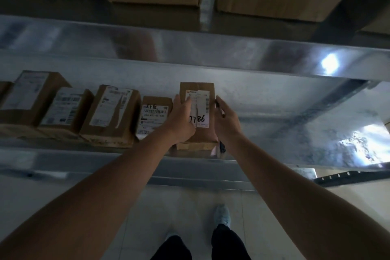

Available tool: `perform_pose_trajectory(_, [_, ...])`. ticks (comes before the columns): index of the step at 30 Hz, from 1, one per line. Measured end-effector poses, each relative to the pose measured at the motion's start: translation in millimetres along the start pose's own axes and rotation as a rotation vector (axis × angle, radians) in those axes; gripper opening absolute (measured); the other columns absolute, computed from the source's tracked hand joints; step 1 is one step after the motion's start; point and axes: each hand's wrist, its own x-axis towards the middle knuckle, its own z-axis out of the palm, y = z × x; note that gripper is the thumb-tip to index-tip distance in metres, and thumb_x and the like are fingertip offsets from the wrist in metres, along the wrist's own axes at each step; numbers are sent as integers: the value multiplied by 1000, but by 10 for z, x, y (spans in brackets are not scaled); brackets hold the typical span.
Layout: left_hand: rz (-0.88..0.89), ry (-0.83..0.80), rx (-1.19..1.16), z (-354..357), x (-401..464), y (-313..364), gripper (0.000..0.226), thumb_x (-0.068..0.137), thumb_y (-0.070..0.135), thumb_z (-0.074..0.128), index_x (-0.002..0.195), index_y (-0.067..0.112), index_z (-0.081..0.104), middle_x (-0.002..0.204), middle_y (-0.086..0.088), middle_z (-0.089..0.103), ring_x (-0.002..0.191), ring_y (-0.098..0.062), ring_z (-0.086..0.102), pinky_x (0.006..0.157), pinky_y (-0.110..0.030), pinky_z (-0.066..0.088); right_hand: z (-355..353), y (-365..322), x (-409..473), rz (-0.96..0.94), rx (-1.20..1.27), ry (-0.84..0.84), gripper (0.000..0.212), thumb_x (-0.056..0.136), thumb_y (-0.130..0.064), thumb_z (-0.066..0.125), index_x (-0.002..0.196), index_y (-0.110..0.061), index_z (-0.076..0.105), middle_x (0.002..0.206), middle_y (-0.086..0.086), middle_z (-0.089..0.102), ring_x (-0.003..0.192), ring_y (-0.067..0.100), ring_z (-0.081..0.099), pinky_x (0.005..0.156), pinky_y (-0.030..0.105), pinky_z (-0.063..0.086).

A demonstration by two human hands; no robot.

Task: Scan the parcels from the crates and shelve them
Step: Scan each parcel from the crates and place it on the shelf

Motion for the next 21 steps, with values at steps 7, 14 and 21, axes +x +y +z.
perform_pose_trajectory(7, [200, 102, 108, -52, -253, 232, 89, 89, -11, 66, 165, 9, 23, 174, -7, 14, 158, -35, 22, 117, -48, 47, -323, -54, -458, -83, -247, 69, 48, 115, -36, 40, 162, -41, 40, 127, 0, 52, 94, 11, 58, 74, 21, 51])
perform_pose_trajectory(14, [399, 41, 286, -54, -672, 793, 70, 102, 12, 59, 165, 10, 27, 173, -10, 24, 159, -30, 24, 128, -51, 27, -992, -220, -1061, -123, -420, 133, 53, 113, -33, 47, 164, -41, 36, 136, 11, 49, 103, 25, 60, 85, 32, 50])
perform_pose_trajectory(21, [521, -5, 431, 373, -1241, 1504, 68, 106, 29, 57, 165, 11, 29, 173, -10, 22, 158, -32, 23, 129, -51, 20, -1857, -62, -1801, -138, -469, 242, 52, 111, -33, 49, 161, -47, 38, 135, 12, 51, 107, 35, 64, 94, 47, 57])
